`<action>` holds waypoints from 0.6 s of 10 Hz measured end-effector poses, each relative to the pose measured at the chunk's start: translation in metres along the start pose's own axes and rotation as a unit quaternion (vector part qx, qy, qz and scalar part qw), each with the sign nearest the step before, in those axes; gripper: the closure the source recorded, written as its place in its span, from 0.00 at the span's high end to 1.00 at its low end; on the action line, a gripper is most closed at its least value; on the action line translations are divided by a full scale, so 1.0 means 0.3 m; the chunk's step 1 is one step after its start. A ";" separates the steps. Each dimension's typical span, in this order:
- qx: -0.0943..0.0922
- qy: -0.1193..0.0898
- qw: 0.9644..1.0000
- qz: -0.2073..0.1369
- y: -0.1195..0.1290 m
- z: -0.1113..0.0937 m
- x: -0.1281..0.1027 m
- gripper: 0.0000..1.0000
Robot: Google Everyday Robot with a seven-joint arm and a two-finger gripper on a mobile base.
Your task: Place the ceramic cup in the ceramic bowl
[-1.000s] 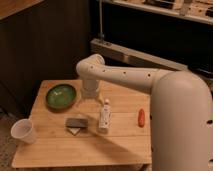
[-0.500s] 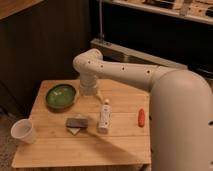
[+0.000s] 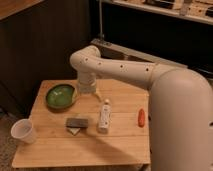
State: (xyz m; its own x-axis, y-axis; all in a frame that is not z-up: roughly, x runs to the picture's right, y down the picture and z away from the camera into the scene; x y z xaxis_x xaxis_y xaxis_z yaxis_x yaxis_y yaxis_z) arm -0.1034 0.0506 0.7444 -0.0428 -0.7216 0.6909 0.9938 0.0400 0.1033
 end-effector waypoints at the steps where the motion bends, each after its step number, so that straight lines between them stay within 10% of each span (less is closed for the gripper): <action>1: -0.001 0.000 1.000 0.000 -0.003 -0.010 -0.001 0.80; 6: -0.001 -0.001 1.000 -0.003 -0.047 -0.044 -0.015 0.80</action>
State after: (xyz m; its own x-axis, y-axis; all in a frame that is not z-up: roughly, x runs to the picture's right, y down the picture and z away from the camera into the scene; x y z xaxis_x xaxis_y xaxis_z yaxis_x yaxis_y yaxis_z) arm -0.1159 0.0442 0.7302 -0.0483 -0.7211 0.6912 0.9938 0.0345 0.1054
